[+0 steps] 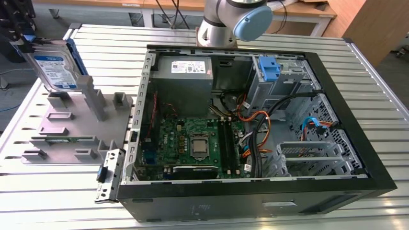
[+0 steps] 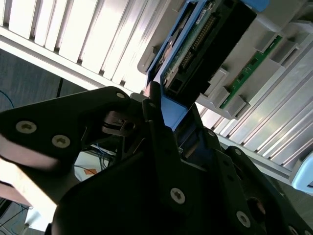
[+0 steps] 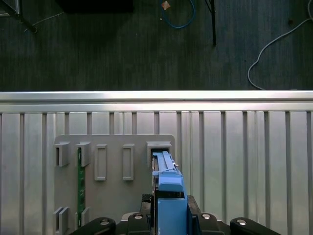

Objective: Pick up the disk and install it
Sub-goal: 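Pick up the disk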

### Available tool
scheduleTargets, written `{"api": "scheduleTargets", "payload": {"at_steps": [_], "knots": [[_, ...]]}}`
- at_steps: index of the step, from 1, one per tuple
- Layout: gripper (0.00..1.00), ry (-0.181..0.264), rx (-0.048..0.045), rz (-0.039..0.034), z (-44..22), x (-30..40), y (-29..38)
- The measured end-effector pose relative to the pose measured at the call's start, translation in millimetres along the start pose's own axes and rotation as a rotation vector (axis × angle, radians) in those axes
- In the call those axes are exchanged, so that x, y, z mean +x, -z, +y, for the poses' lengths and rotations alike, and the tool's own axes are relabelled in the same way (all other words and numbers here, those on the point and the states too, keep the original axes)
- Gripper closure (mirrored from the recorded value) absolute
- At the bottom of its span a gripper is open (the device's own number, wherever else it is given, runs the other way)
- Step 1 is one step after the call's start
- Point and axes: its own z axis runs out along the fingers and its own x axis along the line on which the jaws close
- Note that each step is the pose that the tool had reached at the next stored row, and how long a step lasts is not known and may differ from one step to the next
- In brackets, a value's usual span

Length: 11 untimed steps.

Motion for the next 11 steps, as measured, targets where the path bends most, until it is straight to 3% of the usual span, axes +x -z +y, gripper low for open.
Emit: {"api": "scheduleTargets", "payload": {"at_steps": [11], "knots": [[0.64,0.000,-0.0004,0.0002,0.0,0.0,0.9]]}}
